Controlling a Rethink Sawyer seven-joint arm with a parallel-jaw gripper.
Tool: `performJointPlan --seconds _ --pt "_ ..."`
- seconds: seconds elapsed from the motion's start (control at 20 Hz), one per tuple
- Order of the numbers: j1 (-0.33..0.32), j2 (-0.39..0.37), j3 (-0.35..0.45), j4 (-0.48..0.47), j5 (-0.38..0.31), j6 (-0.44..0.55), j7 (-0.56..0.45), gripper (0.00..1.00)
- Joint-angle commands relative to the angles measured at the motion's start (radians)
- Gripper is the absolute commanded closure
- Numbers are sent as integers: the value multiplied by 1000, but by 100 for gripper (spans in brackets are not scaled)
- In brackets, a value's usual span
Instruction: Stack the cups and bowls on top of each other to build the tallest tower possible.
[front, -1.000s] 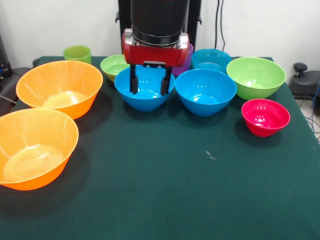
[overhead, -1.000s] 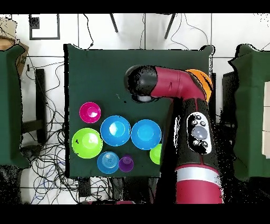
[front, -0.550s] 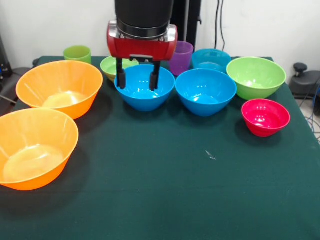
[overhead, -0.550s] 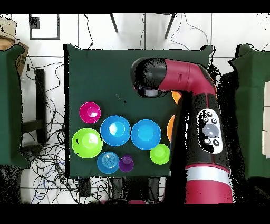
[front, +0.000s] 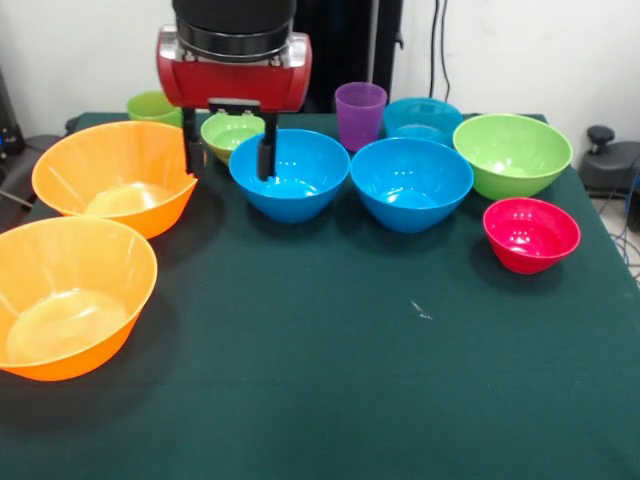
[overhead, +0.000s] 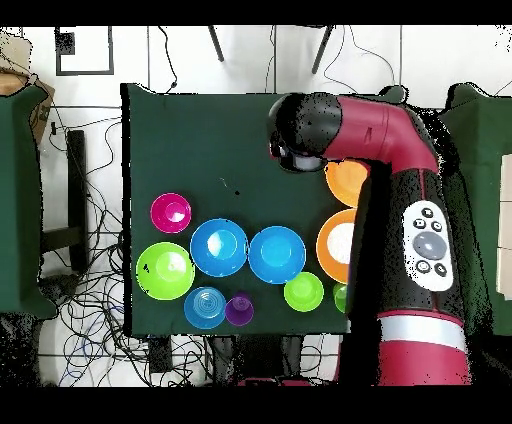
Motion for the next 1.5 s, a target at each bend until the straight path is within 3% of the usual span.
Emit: performJointPlan --seconds 0.05,0.7,1.5 --pt "-18 37 131 -78 -93 148 -373 0" --pt "-60 91 161 -153 -140 151 -402 0" --pt "-135 80 192 -57 -203 16 -434 0"
